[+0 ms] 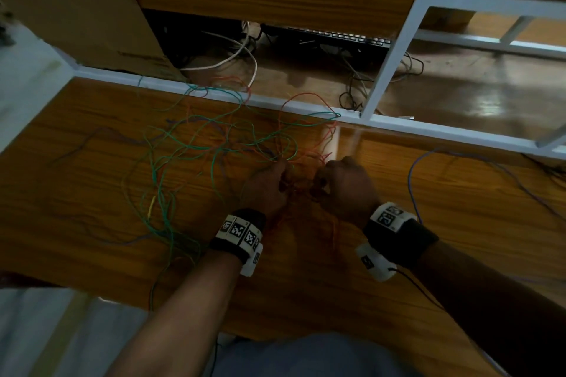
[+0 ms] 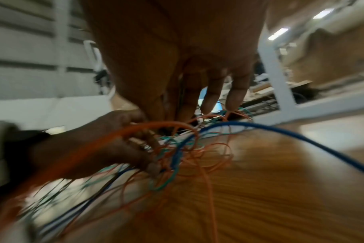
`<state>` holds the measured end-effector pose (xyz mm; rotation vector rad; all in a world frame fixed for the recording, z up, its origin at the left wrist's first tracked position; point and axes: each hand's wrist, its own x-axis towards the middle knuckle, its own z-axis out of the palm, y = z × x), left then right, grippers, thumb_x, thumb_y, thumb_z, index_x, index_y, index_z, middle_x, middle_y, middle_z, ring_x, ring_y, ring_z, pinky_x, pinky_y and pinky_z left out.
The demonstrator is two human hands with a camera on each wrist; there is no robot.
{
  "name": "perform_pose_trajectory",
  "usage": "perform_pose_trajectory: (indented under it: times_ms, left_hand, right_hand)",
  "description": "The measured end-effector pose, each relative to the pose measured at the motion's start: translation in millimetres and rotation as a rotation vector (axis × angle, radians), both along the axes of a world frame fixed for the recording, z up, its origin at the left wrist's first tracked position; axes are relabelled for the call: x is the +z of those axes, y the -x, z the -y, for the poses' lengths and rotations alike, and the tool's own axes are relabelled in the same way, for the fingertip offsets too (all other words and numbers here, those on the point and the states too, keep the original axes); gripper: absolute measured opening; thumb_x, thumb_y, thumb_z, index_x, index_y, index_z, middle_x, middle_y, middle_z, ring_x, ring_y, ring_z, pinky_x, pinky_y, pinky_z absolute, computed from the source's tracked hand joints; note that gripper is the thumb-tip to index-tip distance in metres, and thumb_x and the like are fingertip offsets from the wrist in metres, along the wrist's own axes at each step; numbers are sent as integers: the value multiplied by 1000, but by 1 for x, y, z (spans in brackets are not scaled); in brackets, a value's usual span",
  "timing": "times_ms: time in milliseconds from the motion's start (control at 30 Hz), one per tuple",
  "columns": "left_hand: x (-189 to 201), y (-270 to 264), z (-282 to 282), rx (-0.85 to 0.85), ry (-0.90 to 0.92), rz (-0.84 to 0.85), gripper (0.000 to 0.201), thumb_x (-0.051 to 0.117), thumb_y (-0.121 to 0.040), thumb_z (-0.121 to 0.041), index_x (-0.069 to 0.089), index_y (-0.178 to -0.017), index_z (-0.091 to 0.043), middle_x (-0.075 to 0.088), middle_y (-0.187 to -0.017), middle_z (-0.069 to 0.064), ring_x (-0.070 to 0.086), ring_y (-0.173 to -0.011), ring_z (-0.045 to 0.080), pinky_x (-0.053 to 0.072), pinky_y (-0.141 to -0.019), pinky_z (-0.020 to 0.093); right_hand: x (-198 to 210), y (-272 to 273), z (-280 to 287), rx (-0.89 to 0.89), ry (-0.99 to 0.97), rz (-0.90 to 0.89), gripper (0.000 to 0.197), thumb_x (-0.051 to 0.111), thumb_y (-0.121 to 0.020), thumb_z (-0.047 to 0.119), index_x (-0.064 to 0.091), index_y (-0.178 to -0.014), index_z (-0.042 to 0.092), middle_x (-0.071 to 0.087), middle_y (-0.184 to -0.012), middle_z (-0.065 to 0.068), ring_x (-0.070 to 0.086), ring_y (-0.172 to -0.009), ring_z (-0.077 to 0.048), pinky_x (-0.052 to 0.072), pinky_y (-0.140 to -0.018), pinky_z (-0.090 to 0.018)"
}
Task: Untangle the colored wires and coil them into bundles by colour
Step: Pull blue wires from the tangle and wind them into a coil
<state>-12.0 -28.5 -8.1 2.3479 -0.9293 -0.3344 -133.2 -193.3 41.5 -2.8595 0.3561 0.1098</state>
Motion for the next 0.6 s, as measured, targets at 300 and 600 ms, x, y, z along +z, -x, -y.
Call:
perform_pose_trajectory:
  times_ms: [300,600]
  left_hand:
    - [2,5,1,-201,-26,206,34,54,-75,-42,78,-95,-27,68,-106,-3,63,-98,24,53,-81,36]
    - [12,-10,-8,-134,113,18,27,67,-86,-17,73,-110,-27,59,-109,-2,59,-89,16,51,-75,22]
  right_hand:
    - [-1,6,-3,4,0,-190,18,65,-88,29,75,-103,27,61,-122,0,42,-121,-35,39,-96,-45]
    - [24,23,64,-212,-362,101,22,80,-79,46,67,-61,44,73,-104,7,64,-104,-20,43,-102,-45]
